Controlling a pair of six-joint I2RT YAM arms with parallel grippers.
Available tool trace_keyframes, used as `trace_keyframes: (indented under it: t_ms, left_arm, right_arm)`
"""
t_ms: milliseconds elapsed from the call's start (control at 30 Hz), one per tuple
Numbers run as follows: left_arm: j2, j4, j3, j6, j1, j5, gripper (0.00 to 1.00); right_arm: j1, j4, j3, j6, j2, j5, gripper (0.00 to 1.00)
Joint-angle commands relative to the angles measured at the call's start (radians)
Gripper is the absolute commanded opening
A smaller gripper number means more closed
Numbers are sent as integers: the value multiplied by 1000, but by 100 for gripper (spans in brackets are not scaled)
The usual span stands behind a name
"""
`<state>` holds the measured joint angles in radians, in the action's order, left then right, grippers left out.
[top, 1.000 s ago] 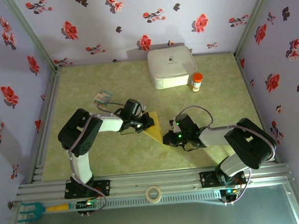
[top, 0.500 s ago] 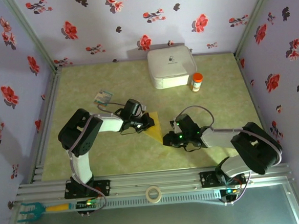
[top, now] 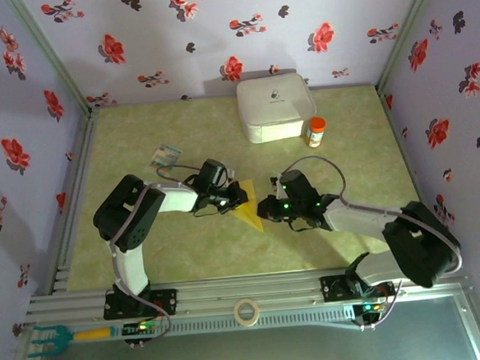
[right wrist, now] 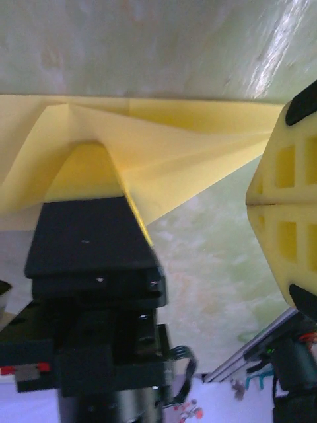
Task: Fold a paper plane with a square sheet of paper (pick it up from the middle)
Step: Fourth fold the wing at the center of the table.
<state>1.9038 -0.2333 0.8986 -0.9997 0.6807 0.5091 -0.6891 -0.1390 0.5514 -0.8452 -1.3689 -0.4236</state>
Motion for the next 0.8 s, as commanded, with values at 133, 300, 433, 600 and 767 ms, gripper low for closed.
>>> trace_keyframes:
  t_ms: [133,300,433,600,767]
  left_arm:
    - [27,25,-21,10,6,-24,0]
    - [29,26,-18,10,6,-24,0]
    - [31,26,-17,11,6,-23,0]
    - [33,28,-17,11,6,-24,0]
    - [34,31,-13,11,7,-24,0]
  right_arm:
    - [-7,-132,81,-57,-155,-60,2]
    - [-13,-132,112,-51,-223,-72,2]
    - [-25,-119,137,-41,-270,-73,2]
    - [-29,-96,132,-27,-312,-47,3]
    - [-26,-112,82,-24,-318,-37,4]
